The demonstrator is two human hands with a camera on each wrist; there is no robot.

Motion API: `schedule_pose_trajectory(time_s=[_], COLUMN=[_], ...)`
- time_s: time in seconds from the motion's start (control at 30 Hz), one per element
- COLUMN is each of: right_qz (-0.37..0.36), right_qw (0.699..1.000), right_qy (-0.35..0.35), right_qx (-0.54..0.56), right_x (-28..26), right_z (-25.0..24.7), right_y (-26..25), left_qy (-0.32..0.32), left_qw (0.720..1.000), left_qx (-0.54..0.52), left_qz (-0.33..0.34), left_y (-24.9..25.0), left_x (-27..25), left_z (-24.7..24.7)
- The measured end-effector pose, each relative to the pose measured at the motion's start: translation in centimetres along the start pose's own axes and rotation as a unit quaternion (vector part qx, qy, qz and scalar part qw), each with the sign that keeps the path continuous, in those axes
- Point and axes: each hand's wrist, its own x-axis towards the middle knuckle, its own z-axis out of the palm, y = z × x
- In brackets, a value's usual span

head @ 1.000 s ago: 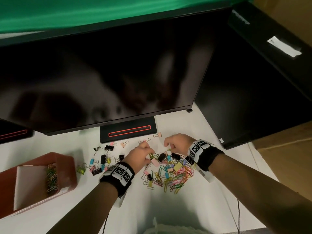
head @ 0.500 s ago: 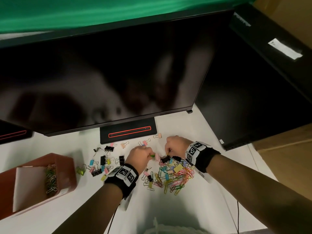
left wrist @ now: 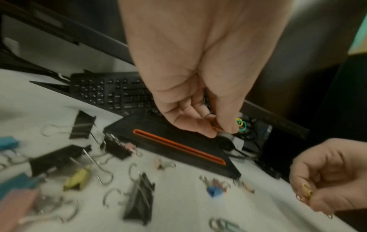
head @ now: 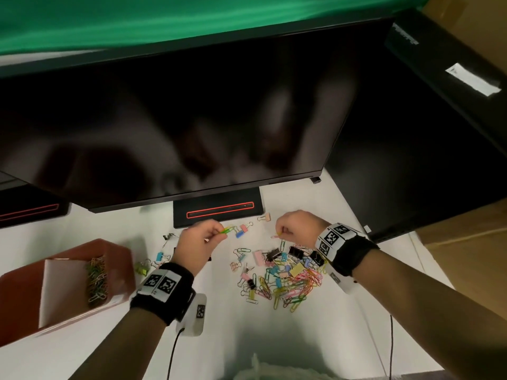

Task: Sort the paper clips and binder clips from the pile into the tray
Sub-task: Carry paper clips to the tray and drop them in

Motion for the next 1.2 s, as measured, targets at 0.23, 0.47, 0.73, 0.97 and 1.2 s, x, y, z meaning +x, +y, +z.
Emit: schedule_pose_trajectory(time_s=[0.23,0.47,0.73,0.97,1.2], right_qz=[-0.107,-0.191,-0.128,-0.115,0.061], right_qw=[0.991,0.978,0.989,0.981,0.983], right_qy=[0.072,0.066,0.019,0.115,0.158], right_qx=[0.026,0.058,0.071,0.108,0.076], right_x=[2.9,8.6,13.2,10.0,4.0], right_z=[-1.9,0.6,5.4,4.2,2.4], right_y=[-10.0,-25.6,-33.9,-28.3,-13.2], left_qy=[0.105,0.165,0.038,0.054,-0.061], left_qw=[0.992,0.973,0.981,0.997,0.996], left_qx=[0.003,0.055,0.081,-0.021,-0.021], left_qz=[-0.068,-0.151,-0.171,-0.041,0.054], left_y=[-2.5,-9.8,-15.6,-11.2,-3.5], left_x=[-3.7,-8.6,-9.4,-8.1,-4.2], left_z=[-8.3,-15.9,-18.6,-16.1,-6.8])
